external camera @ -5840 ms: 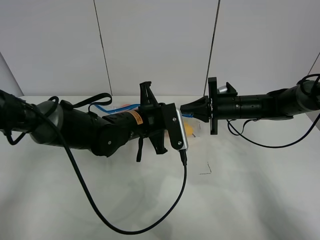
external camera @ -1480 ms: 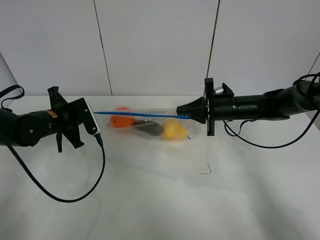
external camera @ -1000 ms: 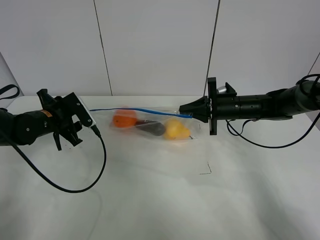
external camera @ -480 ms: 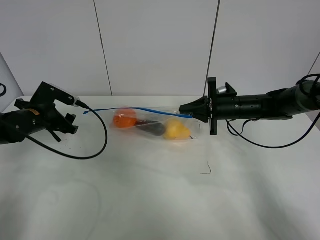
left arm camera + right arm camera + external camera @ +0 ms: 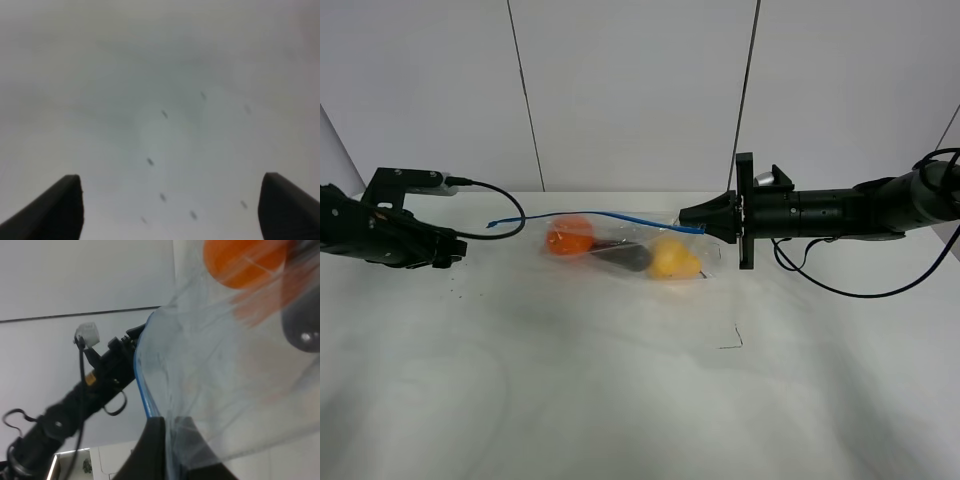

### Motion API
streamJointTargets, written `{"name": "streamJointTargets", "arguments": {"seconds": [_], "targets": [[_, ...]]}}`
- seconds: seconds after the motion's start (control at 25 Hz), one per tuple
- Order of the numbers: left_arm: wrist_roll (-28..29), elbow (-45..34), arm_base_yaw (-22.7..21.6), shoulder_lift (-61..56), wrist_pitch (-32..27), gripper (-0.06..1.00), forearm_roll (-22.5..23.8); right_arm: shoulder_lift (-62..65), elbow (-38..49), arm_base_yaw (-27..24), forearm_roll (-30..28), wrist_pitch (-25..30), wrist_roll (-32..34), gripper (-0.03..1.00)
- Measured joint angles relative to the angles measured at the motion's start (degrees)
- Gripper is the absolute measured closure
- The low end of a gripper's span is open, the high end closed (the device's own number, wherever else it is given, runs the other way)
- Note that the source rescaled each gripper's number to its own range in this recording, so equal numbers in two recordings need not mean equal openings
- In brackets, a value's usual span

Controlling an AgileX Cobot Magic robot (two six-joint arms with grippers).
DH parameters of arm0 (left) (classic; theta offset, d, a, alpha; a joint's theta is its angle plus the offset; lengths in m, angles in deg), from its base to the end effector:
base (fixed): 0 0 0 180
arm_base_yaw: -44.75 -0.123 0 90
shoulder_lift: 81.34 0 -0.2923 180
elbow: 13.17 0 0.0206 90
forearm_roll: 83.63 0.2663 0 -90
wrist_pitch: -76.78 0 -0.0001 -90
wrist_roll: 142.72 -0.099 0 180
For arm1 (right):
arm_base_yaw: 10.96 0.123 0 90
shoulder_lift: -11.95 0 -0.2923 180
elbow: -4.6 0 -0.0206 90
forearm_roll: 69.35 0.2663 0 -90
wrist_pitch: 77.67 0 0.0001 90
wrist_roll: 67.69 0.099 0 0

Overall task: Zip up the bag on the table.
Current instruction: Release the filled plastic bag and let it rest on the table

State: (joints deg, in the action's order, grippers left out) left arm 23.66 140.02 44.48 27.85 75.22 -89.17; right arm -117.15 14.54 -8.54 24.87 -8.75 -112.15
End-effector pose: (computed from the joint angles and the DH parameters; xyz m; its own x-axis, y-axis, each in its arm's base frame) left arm 0.3626 0.0014 0.1487 -0.7310 0.1371 -0.6685 0.1008 0.9906 0.0930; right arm 0.3986 0.1091 0.1399 -0.9619 0.2672 0.0574 0.1146 0.2037 0.9723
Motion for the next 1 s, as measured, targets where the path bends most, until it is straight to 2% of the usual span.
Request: {"name": "streamJointTargets", "arguments": {"seconds": [0.2,0.28,0.48,0.6,1.0], "targets": [[1.02,12.48,0.0,0.13,-27.02,0.04,0.12,0.0,0.0,0.0,0.0,0.0,0.0,0.97],[2.35,16.62,0.0,0.32,-35.34,0.04,0.46,0.0,0.0,0.0,0.0,0.0,0.0,0.97],[3.73,23.42,0.0,0.61,-41.84,0.04,2.11,0.0,0.0,0.0,0.01,0.0,0.0,0.97],[6.46,25.72,0.0,0.77,-46.17,0.03,2.18,0.0,0.0,0.0,0.01,0.0,0.0,0.97],[13.09,26.56,0.0,0.81,-60.94,0.0,2.67,0.0,0.0,0.0,0.18,0.0,0.0,0.97]]}}
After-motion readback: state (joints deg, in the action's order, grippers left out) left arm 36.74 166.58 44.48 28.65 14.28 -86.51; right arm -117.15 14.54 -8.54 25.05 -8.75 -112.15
